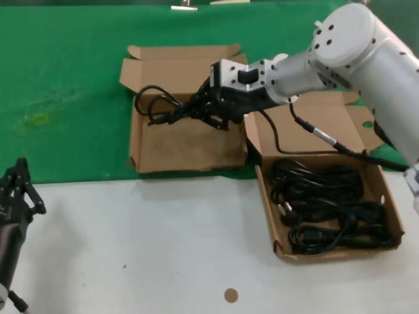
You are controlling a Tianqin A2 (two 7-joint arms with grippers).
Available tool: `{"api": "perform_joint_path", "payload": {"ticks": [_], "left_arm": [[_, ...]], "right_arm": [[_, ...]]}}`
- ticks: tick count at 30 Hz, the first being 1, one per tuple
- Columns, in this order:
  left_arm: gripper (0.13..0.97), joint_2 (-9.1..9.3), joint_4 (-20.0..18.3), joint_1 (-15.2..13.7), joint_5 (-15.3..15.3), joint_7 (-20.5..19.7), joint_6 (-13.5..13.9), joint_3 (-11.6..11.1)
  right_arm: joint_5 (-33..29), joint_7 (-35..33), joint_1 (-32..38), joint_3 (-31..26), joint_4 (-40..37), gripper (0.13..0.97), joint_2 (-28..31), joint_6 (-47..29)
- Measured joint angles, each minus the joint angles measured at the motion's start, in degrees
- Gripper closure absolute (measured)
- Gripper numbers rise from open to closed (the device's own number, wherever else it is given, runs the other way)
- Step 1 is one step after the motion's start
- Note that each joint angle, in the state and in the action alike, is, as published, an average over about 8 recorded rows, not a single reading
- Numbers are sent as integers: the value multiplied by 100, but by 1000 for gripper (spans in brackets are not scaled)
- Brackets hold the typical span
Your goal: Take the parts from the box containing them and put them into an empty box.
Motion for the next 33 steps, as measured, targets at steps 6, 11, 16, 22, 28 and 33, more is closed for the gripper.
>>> {"api": "perform_joint_path", "payload": {"ticks": [6, 11, 16, 22, 28, 33], "left_arm": [[953, 0, 0, 0, 0, 0, 0, 0], [953, 0, 0, 0, 0, 0, 0, 0], [953, 0, 0, 0, 0, 0, 0, 0], [953, 0, 0, 0, 0, 0, 0, 0], [950, 0, 0, 0, 0, 0, 0, 0], [930, 0, 0, 0, 0, 0, 0, 0]], "right_arm": [[67, -443, 228, 65, -689, 885, -223, 183], [110, -722, 364, 112, -1097, 857, -355, 279], [155, -935, 452, 164, -1374, 799, -442, 348], [193, -1053, 485, 211, -1503, 718, -478, 393], [245, -1021, 352, 270, -1378, 579, -459, 482], [369, -906, -6, 409, -1025, 556, -401, 703]]}}
